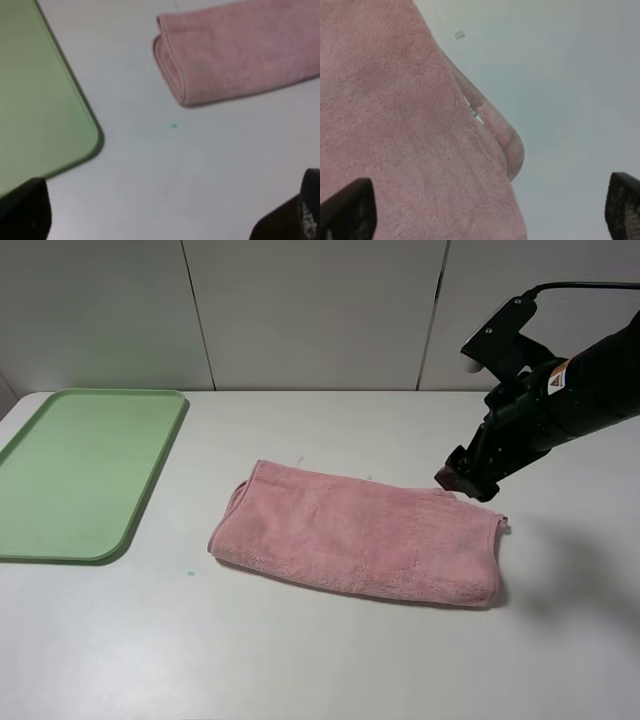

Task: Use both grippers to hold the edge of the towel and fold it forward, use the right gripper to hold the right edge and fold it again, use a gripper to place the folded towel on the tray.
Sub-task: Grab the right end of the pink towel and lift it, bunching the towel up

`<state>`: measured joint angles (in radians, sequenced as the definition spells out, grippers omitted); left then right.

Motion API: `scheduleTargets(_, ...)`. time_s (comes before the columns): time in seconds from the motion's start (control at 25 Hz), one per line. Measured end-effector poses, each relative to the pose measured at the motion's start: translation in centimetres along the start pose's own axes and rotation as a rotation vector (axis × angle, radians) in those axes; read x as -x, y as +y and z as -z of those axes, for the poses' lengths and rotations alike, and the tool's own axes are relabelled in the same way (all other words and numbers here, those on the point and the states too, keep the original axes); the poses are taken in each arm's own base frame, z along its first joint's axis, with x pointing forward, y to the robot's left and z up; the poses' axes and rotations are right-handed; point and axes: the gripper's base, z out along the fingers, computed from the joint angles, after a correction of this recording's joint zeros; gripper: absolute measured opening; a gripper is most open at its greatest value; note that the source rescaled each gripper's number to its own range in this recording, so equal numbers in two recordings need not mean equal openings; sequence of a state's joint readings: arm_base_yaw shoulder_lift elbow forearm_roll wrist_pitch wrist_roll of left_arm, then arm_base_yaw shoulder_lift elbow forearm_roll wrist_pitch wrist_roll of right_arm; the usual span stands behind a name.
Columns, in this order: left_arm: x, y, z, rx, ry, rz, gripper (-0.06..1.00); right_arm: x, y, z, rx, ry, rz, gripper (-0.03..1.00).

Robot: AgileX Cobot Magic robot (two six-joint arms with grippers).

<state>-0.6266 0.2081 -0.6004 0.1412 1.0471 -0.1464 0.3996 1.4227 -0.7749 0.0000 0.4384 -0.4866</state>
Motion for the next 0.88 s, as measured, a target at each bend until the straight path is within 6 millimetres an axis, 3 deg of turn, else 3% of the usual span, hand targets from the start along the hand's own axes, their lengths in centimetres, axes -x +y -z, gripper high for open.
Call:
scheduleTargets(0.24,-2.3,0.0,-1.9,0.006,0.071,-0.017,0.99,0.0,0.0,0.0,-0.002,-0.004,0.0,1.0)
scheduleTargets(0.88,-2.4,0.2,-2.0,0.047,0.079,-0.032,0.99,0.0,0.0,0.0,-0.002,-0.004,-0.007,1.0)
